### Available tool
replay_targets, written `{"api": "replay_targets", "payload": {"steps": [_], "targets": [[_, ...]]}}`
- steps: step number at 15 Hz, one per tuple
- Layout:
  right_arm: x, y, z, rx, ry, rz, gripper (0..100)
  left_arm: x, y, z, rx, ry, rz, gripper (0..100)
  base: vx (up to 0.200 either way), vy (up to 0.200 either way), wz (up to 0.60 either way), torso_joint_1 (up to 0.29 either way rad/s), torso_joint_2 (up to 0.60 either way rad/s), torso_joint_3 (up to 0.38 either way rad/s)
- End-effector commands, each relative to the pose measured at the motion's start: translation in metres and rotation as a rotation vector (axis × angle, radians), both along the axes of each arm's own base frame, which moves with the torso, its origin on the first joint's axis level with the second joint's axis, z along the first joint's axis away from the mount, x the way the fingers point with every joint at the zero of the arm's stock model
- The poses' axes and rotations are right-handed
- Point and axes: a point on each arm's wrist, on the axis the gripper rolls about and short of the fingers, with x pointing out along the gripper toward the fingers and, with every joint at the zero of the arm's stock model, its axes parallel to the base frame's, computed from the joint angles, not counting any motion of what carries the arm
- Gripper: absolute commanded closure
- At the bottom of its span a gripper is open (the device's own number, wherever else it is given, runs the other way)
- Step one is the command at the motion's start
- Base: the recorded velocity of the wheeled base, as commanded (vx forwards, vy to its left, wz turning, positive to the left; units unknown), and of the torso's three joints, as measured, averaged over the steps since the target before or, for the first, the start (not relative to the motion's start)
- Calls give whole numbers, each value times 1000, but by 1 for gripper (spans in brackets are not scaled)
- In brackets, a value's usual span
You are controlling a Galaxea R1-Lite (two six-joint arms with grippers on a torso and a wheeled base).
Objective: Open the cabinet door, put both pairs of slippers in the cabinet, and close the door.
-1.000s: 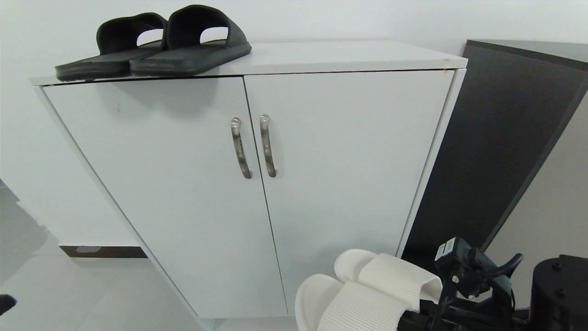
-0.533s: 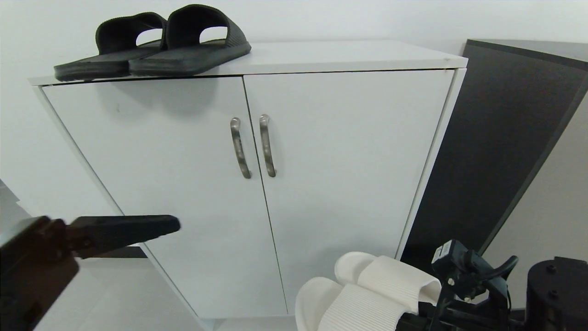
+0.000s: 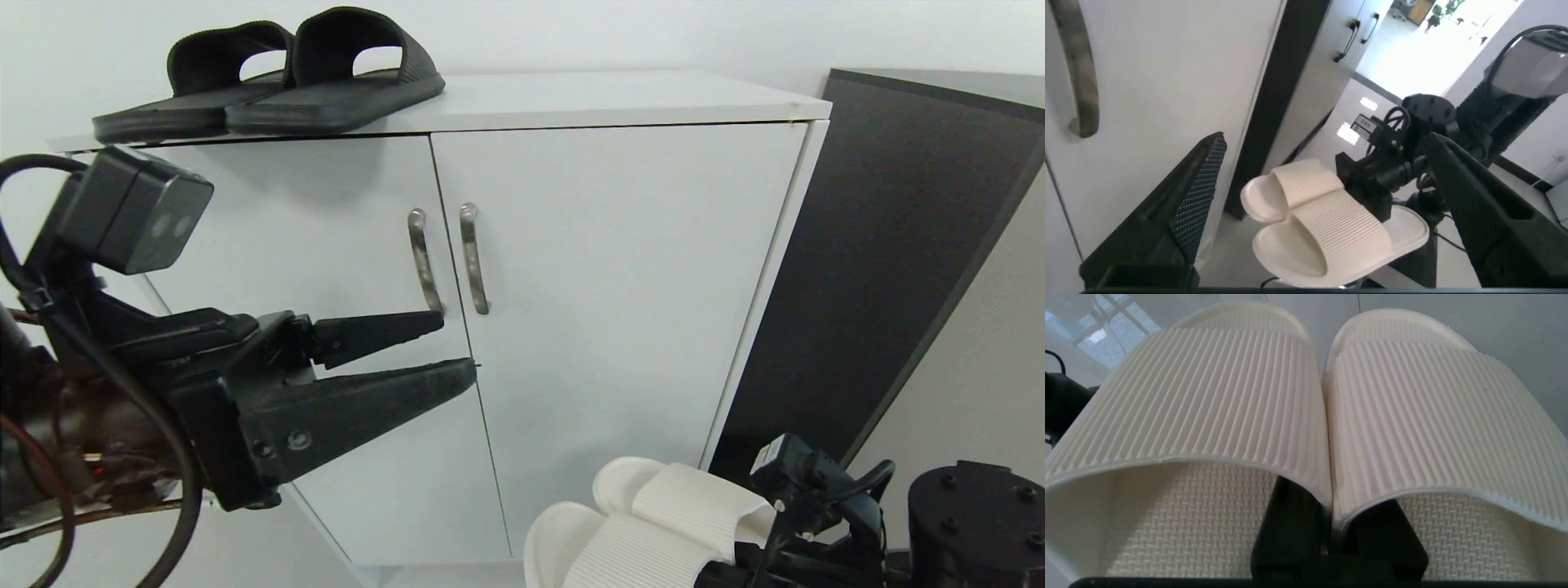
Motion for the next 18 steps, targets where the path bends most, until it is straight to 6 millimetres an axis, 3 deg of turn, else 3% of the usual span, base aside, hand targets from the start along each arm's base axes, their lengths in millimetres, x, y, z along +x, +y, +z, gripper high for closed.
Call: {"api": "replay_targets", "payload": {"steps": [1,7,18], "targets": [[1,1,-3,-11,9,0,100,7,-5,-4,12,20,-1,0,0,0,0,0,0,0],[1,1,-3,-9,7,0,100,39,-25,-17,-11,-8,155,0,0,0,0,0,0,0],[0,1,-2,-6,2,-1,100,53,-20,-8,-43,-43,275,0,0,0,0,0,0,0]]}}
